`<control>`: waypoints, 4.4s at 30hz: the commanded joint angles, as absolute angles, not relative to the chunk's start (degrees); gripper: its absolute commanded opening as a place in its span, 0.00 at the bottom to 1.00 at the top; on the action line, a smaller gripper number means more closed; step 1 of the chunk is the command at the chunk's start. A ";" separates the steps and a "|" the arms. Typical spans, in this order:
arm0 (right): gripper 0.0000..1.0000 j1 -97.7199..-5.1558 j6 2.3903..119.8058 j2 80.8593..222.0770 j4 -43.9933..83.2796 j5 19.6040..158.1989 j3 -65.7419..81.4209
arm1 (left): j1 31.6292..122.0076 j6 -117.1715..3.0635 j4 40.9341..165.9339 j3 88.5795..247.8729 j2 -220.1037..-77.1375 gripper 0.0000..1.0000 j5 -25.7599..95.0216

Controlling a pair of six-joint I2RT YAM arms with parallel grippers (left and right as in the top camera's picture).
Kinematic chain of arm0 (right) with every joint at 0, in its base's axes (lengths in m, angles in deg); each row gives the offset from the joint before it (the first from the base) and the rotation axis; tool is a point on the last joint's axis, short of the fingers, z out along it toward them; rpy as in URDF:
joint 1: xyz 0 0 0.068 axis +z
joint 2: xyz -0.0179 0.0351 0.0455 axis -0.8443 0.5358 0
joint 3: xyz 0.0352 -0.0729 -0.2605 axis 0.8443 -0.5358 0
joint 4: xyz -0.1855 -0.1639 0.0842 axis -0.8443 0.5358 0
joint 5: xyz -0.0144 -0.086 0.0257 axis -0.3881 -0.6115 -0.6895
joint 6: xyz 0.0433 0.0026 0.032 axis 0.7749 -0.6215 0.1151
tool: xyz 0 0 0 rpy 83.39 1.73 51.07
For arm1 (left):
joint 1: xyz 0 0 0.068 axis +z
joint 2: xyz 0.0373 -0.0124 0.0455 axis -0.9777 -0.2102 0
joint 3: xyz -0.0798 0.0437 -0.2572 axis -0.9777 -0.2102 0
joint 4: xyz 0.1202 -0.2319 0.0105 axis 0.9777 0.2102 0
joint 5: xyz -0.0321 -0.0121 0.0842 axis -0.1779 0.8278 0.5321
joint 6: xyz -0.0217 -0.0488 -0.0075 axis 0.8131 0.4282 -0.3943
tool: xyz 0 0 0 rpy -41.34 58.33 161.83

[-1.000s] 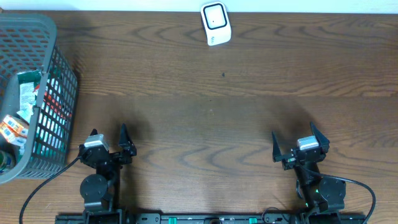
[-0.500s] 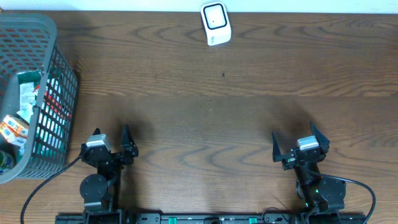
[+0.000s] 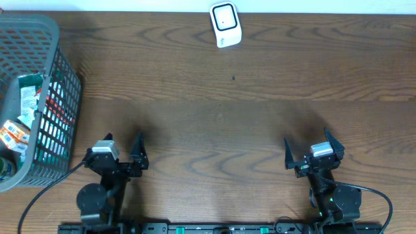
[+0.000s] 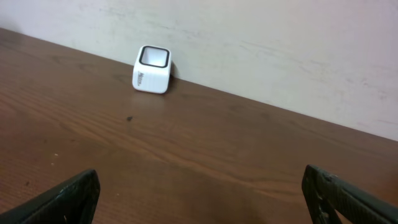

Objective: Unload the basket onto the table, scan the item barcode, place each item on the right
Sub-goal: 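Reach the left gripper into the basket and grasp two orange boxes, then carry the orange boxes with the left gripper to the scanner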

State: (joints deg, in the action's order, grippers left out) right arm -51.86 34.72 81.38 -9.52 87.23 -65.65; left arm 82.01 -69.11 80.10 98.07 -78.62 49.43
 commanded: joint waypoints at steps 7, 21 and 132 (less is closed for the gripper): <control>0.99 -51.45 34.91 81.10 -9.28 86.95 -65.72 | 82.38 -64.28 84.56 118.13 -90.97 0.82 40.93; 0.99 -51.45 34.91 81.10 -9.31 86.95 -65.72 | 82.40 -71.36 121.35 176.20 -135.17 0.83 41.60; 0.99 -51.45 34.91 81.10 -9.28 86.95 -65.72 | 125.66 -65.20 131.97 204.33 -183.86 0.35 57.32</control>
